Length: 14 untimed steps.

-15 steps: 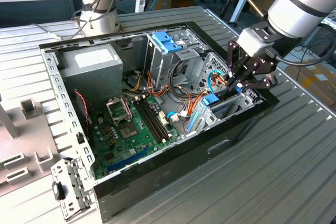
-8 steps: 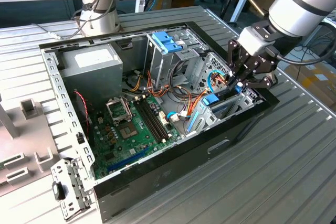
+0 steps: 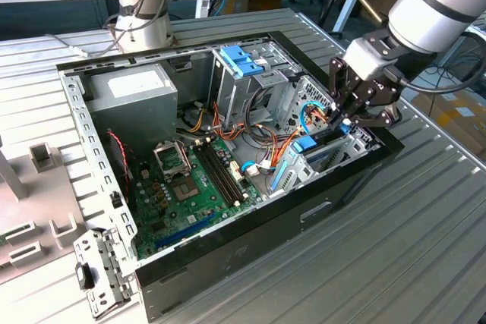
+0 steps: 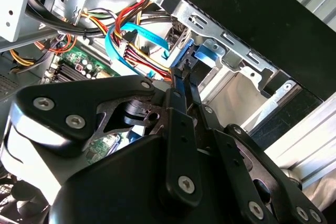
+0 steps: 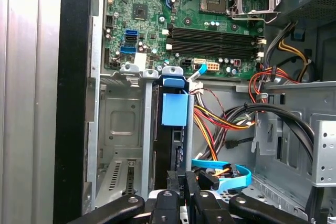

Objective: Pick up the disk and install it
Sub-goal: 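Insert the first disk wire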

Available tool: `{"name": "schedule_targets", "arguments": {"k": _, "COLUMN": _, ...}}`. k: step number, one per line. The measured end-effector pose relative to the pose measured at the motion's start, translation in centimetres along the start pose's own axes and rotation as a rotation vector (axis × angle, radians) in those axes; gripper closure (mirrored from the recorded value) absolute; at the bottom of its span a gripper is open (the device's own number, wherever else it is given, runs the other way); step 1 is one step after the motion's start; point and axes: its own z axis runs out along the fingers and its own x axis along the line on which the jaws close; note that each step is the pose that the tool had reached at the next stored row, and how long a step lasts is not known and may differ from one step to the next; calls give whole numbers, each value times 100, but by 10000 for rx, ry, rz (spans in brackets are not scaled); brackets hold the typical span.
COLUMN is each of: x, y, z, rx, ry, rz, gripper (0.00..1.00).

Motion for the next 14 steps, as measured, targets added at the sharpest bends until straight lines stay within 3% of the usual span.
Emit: {"name": "schedule_targets", "arguments": {"k": 14, "x": 7, "y": 1, "z": 61, "rx": 0, "ry": 0, "rz": 0, "gripper": 83}}
